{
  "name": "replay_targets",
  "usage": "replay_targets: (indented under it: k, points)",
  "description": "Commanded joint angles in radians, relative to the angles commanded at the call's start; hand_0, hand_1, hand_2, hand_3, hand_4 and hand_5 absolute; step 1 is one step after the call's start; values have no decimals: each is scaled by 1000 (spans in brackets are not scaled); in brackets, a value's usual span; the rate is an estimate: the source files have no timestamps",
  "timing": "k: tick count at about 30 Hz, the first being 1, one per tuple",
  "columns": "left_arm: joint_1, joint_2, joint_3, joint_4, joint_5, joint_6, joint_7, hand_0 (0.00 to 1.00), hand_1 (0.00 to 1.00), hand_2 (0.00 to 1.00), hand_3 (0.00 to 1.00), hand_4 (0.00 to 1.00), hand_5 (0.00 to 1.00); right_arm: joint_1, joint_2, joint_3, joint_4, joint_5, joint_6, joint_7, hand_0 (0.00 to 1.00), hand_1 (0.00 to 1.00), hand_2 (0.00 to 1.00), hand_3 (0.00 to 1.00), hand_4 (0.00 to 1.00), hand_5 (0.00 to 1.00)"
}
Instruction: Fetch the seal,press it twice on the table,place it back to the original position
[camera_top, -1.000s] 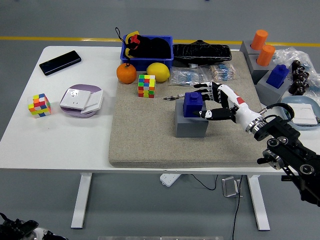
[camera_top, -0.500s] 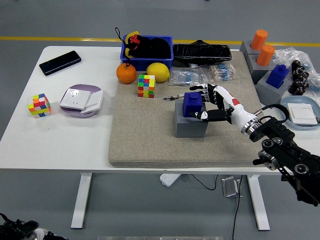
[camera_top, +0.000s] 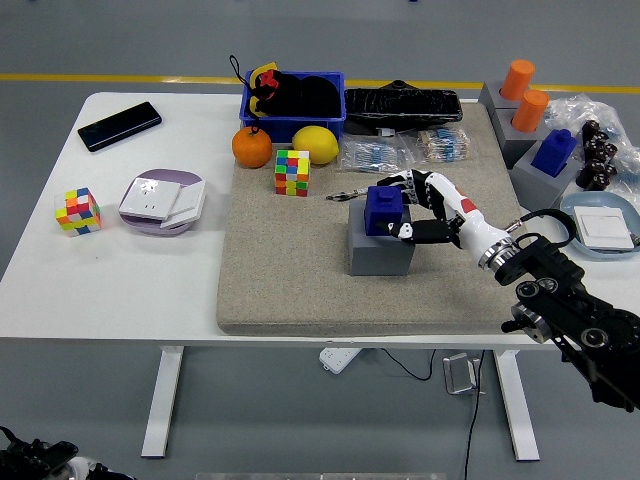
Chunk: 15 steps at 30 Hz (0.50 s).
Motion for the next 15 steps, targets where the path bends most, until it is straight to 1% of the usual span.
replay_targets:
  k: [4, 5, 8, 13, 15]
  points:
    - [0, -1, 1, 0, -1, 0, 0, 720, 691, 683, 749, 675, 268, 2, 2, -4, 3, 4, -14, 13, 534, 405, 408, 422, 663, 2]
    - [0, -1, 0, 0, -1, 0, 0, 720, 691, 683, 749, 676, 267, 3, 2, -3, 5, 4, -17, 16, 482, 360, 370, 352, 637, 2]
    - [-1, 0, 3, 0, -3, 0, 0, 720, 691, 683, 749, 676, 267, 1, -3, 7, 20, 1, -26, 21, 482, 360, 370, 352, 637, 2]
    - [0, 0, -4, 0, 3, 0, 2, 720, 691, 683, 750, 676, 267, 0, -15, 34, 65, -11, -43, 33, 483, 354, 362, 347, 626, 2]
    - [0, 0, -3, 0, 1, 0, 3, 720, 691, 683, 750, 676, 267, -1, -22, 55, 98, -30, -44, 32, 483, 354, 362, 347, 626, 2]
